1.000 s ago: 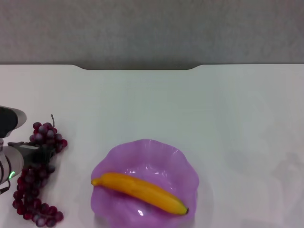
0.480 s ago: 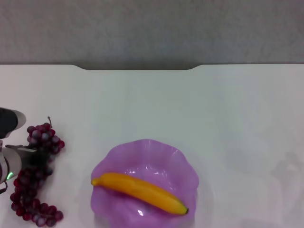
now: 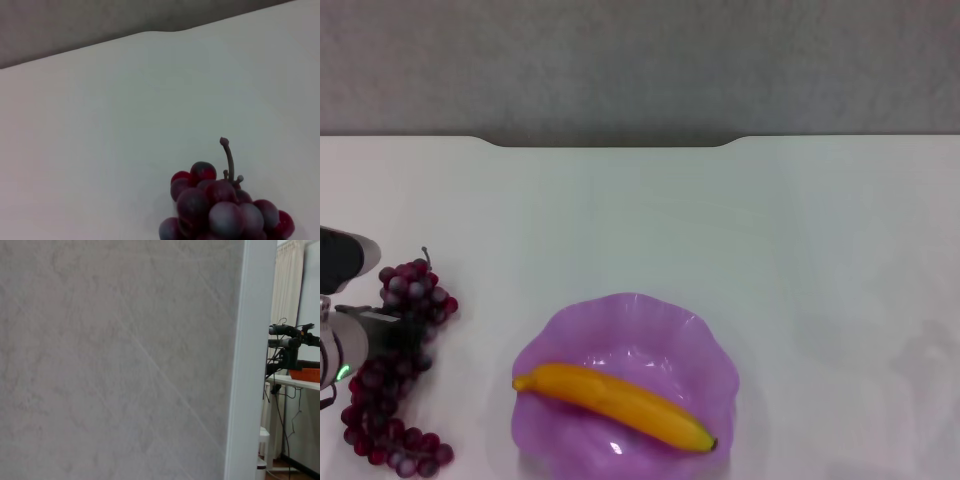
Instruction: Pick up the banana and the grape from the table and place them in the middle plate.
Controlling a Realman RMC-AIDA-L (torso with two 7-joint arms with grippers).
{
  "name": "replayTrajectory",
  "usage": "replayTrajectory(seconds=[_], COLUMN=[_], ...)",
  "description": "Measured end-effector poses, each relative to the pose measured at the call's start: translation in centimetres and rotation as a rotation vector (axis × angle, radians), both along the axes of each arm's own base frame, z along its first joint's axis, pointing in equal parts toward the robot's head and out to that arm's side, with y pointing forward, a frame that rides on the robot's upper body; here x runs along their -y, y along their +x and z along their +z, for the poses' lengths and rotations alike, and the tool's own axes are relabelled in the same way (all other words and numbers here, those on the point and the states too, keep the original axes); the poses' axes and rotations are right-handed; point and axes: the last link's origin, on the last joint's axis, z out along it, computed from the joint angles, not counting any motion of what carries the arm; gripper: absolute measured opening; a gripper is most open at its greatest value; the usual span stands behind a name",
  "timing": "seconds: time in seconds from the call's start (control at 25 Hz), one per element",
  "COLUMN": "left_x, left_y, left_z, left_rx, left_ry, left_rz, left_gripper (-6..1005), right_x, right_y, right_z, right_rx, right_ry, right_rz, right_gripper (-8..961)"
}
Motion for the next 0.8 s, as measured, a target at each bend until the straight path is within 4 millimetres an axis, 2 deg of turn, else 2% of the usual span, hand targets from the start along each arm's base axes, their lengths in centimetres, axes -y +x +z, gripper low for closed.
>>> replayTrajectory(seconds=[0.52,0.8], left_x=[-0.3,-0.4], left_y=[1.6,1.6], left_z=[0.6,0.9], left_rx=[0.015,0.016], left_ry=[0.020,0.028], left_rz=[-0.043,-0.043], left_gripper=[349,339], right_x=[0.1,0.0], right_y=[0.0,0.0], right_z=[0.0,0.0], right_rx=[-0.001,-0.001], right_ry=[0.000,0.000], right_rz=[-0.002,0.000], right_gripper=[21,21])
